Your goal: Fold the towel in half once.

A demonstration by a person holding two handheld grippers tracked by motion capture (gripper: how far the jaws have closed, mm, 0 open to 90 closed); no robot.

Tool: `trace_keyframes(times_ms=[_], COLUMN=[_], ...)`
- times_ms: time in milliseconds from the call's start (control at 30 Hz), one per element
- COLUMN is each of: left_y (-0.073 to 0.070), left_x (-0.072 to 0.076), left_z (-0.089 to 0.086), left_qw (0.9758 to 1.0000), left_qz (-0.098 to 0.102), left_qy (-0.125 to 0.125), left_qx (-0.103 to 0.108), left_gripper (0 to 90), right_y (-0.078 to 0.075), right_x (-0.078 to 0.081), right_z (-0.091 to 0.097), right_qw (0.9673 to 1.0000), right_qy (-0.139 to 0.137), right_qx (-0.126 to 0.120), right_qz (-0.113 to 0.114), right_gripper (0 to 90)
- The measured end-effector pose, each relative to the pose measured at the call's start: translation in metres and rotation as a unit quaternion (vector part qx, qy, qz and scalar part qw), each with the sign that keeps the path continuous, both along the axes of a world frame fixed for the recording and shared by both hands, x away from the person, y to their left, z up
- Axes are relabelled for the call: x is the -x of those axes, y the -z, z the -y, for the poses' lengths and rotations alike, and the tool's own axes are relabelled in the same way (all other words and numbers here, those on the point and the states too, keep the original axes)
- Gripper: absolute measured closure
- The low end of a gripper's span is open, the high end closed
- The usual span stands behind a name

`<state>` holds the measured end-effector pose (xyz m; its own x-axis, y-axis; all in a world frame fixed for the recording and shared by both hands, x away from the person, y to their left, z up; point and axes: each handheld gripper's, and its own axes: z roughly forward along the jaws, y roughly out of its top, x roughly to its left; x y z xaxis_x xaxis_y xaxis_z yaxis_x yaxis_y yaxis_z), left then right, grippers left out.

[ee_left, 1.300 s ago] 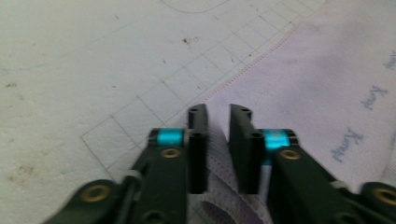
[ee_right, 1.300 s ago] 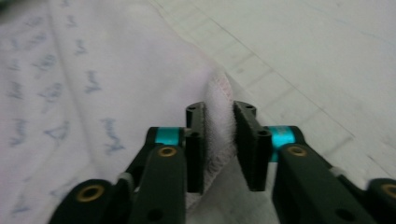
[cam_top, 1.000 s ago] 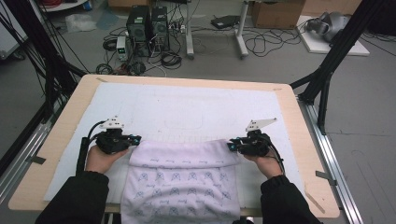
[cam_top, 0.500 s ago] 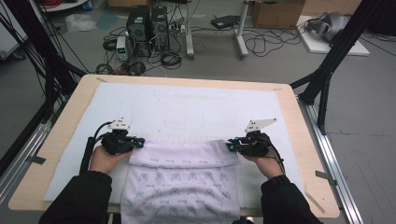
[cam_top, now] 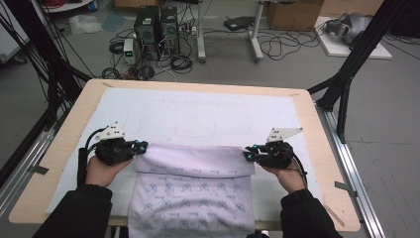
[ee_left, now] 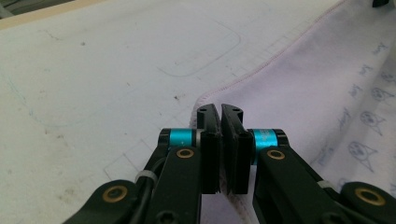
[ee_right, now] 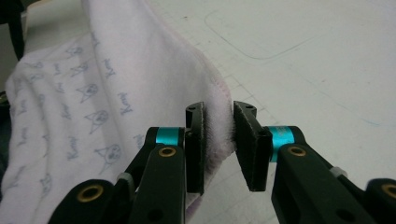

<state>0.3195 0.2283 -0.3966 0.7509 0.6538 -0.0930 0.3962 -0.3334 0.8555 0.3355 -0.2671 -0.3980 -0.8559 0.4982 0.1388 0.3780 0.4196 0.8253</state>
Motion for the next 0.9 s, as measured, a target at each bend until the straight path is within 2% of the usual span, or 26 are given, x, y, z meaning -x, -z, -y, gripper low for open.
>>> trace_keyframes(times_ms=[100, 167, 200, 233, 300, 400, 433, 533, 600, 733, 767, 800, 867, 900], left_y=[0.007, 0.015, 0.018, 0.022, 0.027, 0.028, 0.028, 0.027, 0.028, 0.032, 0.033, 0.034, 0.035, 0.035], left_x=[0.008, 0.013, 0.014, 0.015, 0.015, 0.014, 0.014, 0.015, 0.016, 0.020, 0.022, 0.023, 0.026, 0.027], left_z=[0.000, 0.002, 0.003, 0.004, 0.006, 0.009, 0.010, 0.013, 0.014, 0.014, 0.013, 0.013, 0.010, 0.009], left_qw=[0.9999, 0.9995, 0.9994, 0.9992, 0.9988, 0.9987, 0.9987, 0.9984, 0.9980, 0.9970, 0.9968, 0.9967, 0.9967, 0.9968], left_qz=[-0.010, -0.018, -0.022, -0.027, -0.031, -0.033, -0.031, -0.032, -0.035, -0.040, -0.041, -0.043, -0.042, -0.043], left_qy=[0.011, 0.022, 0.024, 0.025, 0.026, 0.028, 0.030, 0.038, 0.045, 0.055, 0.057, 0.058, 0.058, 0.057], left_qx=[0.000, -0.010, -0.014, -0.017, -0.026, -0.026, -0.027, -0.026, -0.029, -0.037, -0.038, -0.038, -0.039, -0.036], left_gripper=[85.2, 84.5, 83.6, 82.2, 78.5, 79.8, 83.2, 85.5, 85.5, 85.6, 85.5, 85.5, 85.0, 84.9], right_y=[0.004, 0.009, 0.012, 0.014, 0.018, 0.019, 0.019, 0.018, 0.017, 0.011, 0.011, 0.012, 0.012, 0.012], right_x=[0.004, 0.007, 0.007, 0.008, 0.008, 0.009, 0.009, 0.010, 0.012, 0.014, 0.014, 0.015, 0.018, 0.019], right_z=[-0.003, -0.006, -0.006, -0.008, -0.010, -0.013, -0.013, -0.013, -0.014, -0.007, -0.006, -0.007, -0.011, -0.012], right_qw=[0.9999, 0.9995, 0.9994, 0.9991, 0.9988, 0.9985, 0.9987, 0.9986, 0.9983, 0.9993, 0.9991, 0.9986, 0.9981, 0.9979], right_qy=[-0.013, -0.018, -0.023, -0.026, -0.028, -0.030, -0.032, -0.038, -0.041, -0.035, -0.040, -0.050, -0.055, -0.060], right_qx=[0.008, 0.023, 0.022, 0.025, 0.032, 0.039, 0.033, 0.031, 0.037, 0.009, 0.008, 0.008, 0.027, 0.021], right_qz=[-0.005, -0.009, -0.016, -0.024, -0.024, -0.023, -0.022, -0.022, -0.016, -0.008, -0.009, -0.019, -0.012, -0.012], right_gripper=[72.1, 70.0, 69.3, 67.6, 66.9, 66.9, 67.2, 67.1, 65.7, 64.1, 64.1, 63.7, 61.0, 61.0])
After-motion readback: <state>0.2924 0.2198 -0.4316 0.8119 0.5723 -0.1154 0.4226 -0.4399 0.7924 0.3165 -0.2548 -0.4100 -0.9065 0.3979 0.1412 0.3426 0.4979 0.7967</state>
